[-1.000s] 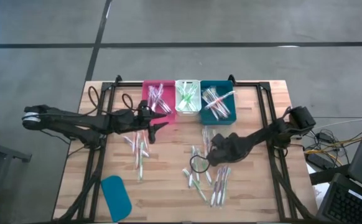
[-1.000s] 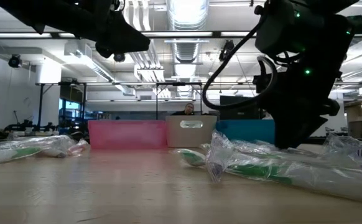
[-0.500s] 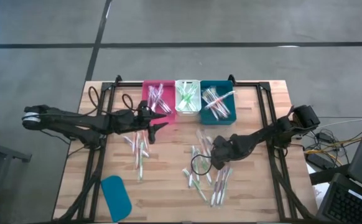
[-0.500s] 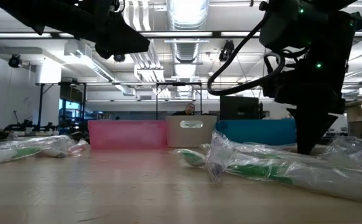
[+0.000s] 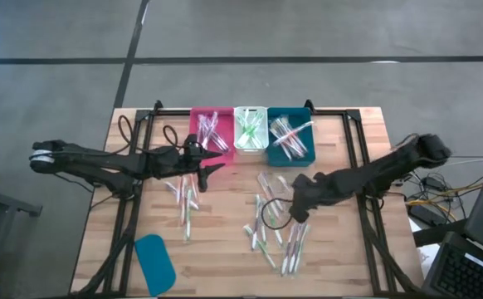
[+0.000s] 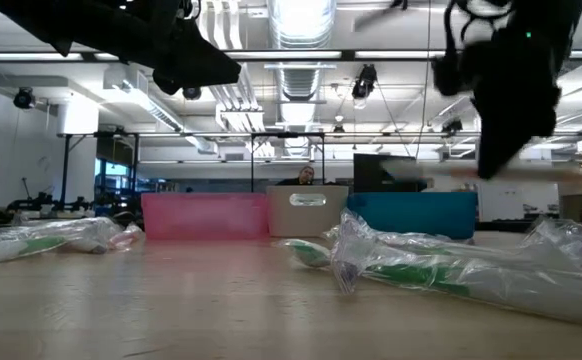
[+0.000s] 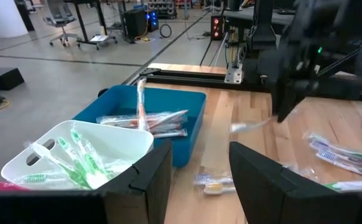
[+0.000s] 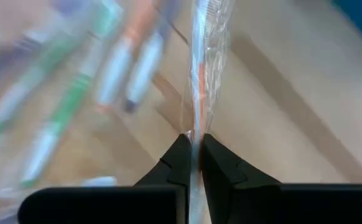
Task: Pick & Place Toothbrushes
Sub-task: Put the orange toothbrush into the blue bin
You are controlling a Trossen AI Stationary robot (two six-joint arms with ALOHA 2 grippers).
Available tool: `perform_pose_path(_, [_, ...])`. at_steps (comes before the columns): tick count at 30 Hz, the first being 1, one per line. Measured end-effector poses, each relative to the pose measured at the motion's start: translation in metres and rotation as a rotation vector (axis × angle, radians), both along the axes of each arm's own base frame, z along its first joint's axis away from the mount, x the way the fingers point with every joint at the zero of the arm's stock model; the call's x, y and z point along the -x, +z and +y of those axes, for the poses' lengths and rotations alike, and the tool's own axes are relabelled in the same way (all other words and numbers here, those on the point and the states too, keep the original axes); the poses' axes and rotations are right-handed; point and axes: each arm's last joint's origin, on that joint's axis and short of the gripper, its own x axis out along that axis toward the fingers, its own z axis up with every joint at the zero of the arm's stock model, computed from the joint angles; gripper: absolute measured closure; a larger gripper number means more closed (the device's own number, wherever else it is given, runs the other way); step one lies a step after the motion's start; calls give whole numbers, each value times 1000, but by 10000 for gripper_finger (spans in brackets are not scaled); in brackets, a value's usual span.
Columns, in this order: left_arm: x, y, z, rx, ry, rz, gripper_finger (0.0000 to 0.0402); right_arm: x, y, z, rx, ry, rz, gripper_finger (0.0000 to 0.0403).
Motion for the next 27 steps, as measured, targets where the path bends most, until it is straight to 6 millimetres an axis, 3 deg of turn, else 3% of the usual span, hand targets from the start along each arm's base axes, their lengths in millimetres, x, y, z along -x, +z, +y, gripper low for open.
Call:
perform_pose_path(4, [0, 1, 0, -3, 5, -10, 239, 7, 27, -16, 45, -7, -130, 389])
perform_pose_path(9, [0, 2, 0, 2, 8, -21, 238, 10, 43, -54, 114, -87, -196, 389])
perform_pose_path(20, [0, 2, 0, 29, 12, -26, 239, 14, 46, -144, 202, -227, -196, 389])
perform_pose_path(27, [0, 1, 0, 31, 13, -23, 239, 15, 28, -179, 128, -247, -127, 389])
